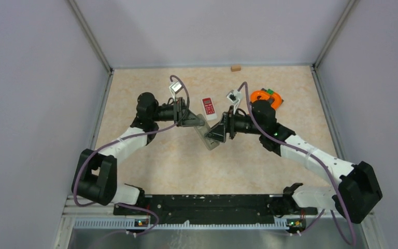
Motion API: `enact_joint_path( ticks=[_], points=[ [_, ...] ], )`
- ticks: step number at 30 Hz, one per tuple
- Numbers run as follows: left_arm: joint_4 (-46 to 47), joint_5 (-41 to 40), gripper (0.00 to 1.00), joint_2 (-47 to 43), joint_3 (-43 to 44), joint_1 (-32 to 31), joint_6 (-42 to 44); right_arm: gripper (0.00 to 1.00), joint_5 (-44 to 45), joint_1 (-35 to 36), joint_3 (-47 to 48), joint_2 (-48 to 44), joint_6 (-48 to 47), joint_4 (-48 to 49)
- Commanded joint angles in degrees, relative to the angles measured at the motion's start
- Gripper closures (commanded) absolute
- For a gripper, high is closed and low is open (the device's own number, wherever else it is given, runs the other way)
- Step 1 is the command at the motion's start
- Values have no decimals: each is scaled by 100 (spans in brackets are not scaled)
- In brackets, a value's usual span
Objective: Load the batteries into the remote control
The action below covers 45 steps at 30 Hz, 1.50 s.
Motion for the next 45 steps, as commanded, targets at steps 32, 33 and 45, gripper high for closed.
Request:
enact_joint_path(
  ticks=[32,33,45],
  points=[
    [-5146,-5385,1,-2448,522,48,3210,100,3192,-548,-54,1289,653,-1082],
    [-5295,-5401,1,-2449,571,49,3220,100,3166,-564,-84,1385,671,-992],
    [-6679,-6092,1,-2510,840,53,3302,86,3065,-728,-292,2149,811,-565]
  ],
)
